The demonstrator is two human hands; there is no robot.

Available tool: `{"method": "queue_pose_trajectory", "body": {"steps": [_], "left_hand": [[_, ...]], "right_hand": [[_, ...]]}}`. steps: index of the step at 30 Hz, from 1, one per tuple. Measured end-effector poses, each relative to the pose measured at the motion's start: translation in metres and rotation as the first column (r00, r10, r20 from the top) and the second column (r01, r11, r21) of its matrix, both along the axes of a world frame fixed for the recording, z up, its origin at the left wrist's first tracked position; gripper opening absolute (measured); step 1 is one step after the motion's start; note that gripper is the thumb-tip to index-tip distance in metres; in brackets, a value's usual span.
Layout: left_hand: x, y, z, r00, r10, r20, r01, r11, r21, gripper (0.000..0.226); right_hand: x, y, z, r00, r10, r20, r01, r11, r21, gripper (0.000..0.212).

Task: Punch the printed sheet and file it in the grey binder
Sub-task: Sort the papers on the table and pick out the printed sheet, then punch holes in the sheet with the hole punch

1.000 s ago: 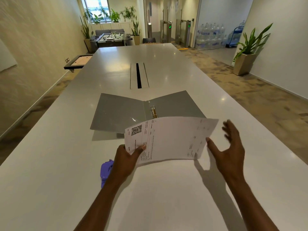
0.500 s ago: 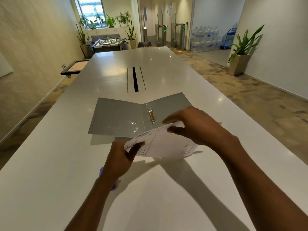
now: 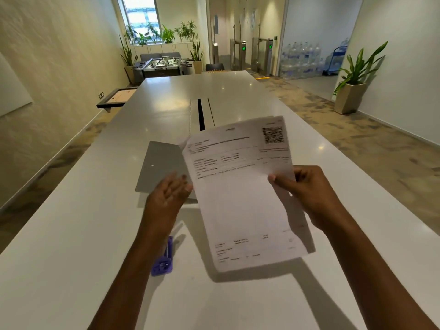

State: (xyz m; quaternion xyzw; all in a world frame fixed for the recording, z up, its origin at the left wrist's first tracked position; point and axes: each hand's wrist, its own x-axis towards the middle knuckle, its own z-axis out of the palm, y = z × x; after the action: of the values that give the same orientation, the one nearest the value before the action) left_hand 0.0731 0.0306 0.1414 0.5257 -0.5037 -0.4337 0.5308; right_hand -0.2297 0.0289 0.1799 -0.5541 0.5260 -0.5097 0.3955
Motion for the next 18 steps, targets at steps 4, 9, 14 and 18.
{"method": "queue_pose_trajectory", "body": {"steps": [4, 9, 14, 18], "left_hand": [[-0.015, 0.004, -0.01, 0.985, -0.138, -0.108, 0.152, 0.979, 0.136, 0.042], [-0.022, 0.003, -0.017, 0.981, -0.173, -0.083, 0.186, 0.961, 0.202, 0.023], [-0.026, 0.002, -0.025, 0.988, -0.133, -0.078, 0.148, 0.96, 0.239, 0.022], [-0.03, 0.003, -0.032, 0.991, -0.1, -0.089, 0.12, 0.959, 0.258, 0.023]], "right_hand": [[-0.001, 0.006, -0.026, 0.956, -0.057, 0.289, 0.004, 0.983, 0.181, 0.015], [-0.002, 0.014, -0.047, 0.931, -0.093, 0.353, 0.005, 0.97, 0.242, 0.019], [-0.005, 0.018, -0.055, 0.925, -0.089, 0.369, -0.011, 0.965, 0.261, 0.023], [-0.012, 0.022, -0.062, 0.921, -0.036, 0.387, -0.099, 0.942, 0.322, 0.039]]}}
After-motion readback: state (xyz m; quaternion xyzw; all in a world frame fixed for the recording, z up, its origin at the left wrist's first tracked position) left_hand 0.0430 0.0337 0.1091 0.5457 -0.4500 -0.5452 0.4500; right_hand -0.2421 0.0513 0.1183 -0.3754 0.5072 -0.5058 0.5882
